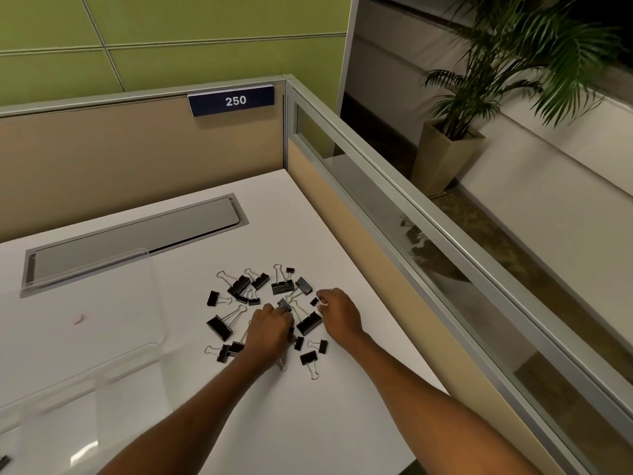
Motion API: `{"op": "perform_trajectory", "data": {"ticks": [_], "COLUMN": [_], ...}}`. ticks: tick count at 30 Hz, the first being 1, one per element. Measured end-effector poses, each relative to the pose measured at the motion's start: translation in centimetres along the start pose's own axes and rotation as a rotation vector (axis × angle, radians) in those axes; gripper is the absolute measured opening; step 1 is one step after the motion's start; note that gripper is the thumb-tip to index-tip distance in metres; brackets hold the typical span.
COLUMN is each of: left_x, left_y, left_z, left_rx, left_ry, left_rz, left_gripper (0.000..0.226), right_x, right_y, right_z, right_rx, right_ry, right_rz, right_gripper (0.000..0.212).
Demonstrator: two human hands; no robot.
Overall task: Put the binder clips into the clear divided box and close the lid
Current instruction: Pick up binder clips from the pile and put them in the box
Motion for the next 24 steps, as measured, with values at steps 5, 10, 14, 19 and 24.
{"op": "perform_trajectory", "data": {"ticks": [5,10,14,19,24], "left_x": [0.4,0.7,0.5,0.9,2.4], "left_y": [0.3,0.4,0.1,-1.9,-4.0], "left_z": [0.3,0.1,-0.5,-1.4,-3.0], "left_rx": [-0.078,-0.007,0.111,0.526,1.012], "left_ry": [-0.018,-0.092,-0.130,-0.289,-0.627], "left_rz": [-0.029,-0.015,0.049,0.184,0.223], "left_gripper": [0.020,0.016,0.026,0.006,0.005], "right_x": [-1.2,-1.6,-1.7,-2.1,-2.0], "right_y": [0.5,1.2,1.5,1.3,1.0], "right_z": [-1.0,-1.0,-0.7,-1.1,-1.2], "right_rx": [0.104,0.187,0.220,0.174,0.005], "right_ry": [-0.084,-0.053,-0.033,0.043,0.173], "right_rz": [-0.011,-0.044,-0.042,-0.035,-0.015], "right_gripper": [0.032,0.021,0.014,0.019,0.018]}}
Point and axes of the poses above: each hand's wrist, its own x-axis away from the middle knuckle, its own y-axis out of the palm, z = x × y, the point moved 5 cm from there along -x, towards the middle knuckle, and after that the axes turned 5 degrees about z, right-handed, at the moved point
